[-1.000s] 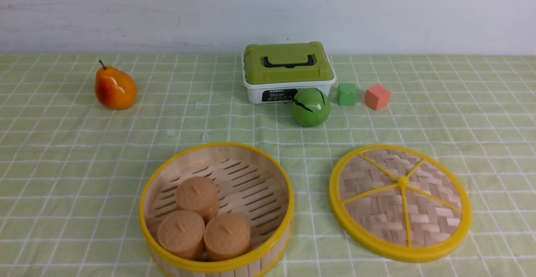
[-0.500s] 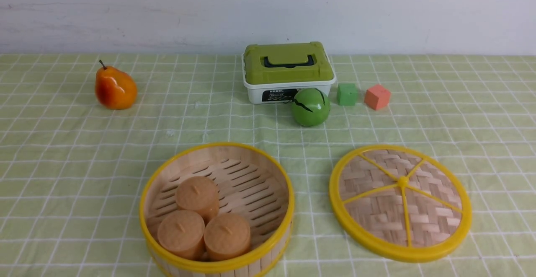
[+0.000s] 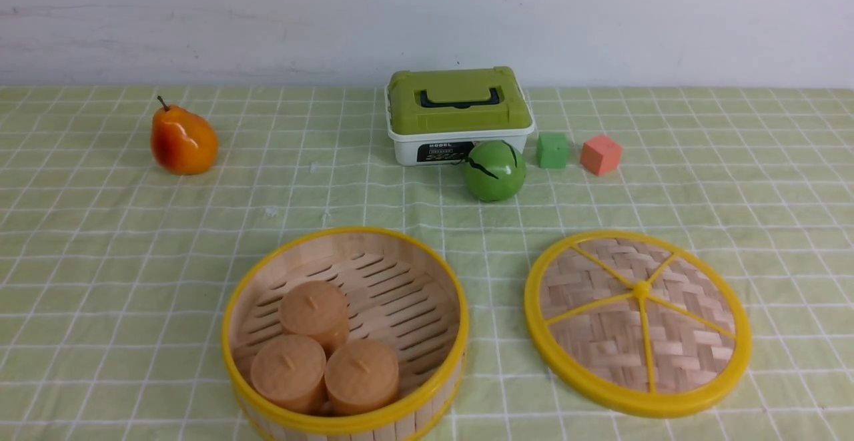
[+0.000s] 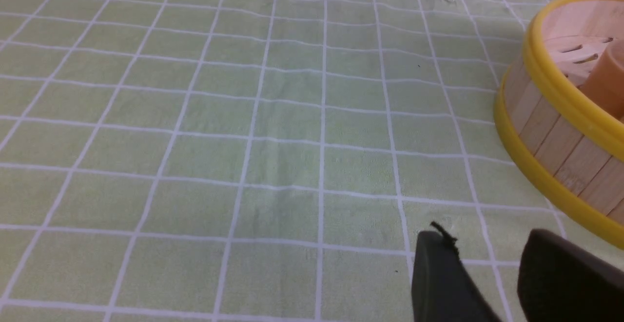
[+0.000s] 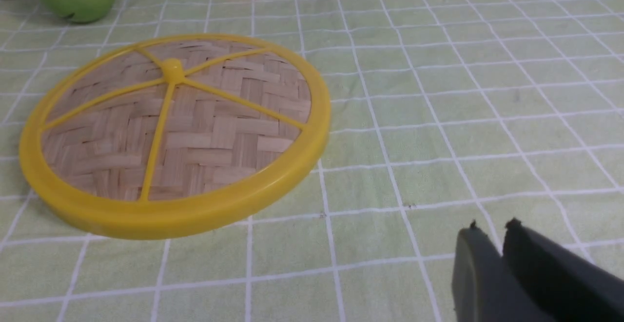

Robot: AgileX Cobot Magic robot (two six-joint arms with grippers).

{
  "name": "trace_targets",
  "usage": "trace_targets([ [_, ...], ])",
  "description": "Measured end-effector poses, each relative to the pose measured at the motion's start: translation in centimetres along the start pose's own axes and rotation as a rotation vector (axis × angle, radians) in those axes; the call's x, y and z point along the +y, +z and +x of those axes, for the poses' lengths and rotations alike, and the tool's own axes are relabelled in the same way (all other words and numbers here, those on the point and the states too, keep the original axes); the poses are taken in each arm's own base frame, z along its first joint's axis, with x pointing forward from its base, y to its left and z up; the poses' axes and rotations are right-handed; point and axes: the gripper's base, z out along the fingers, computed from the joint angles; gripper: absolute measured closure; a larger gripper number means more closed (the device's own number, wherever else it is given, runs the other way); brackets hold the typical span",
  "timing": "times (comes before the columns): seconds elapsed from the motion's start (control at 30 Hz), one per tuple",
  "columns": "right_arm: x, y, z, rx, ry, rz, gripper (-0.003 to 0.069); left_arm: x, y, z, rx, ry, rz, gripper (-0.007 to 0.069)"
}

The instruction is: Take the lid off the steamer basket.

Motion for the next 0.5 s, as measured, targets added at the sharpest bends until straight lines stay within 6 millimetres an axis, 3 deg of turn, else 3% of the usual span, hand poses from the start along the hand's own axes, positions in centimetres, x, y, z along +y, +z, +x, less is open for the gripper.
trace_targets([
  [0.5, 0.0, 0.0, 0.0, 0.0, 0.0, 0.0, 0.0581, 0.0, 0.0, 0.0, 0.0, 0.0, 0.0, 0.0386],
])
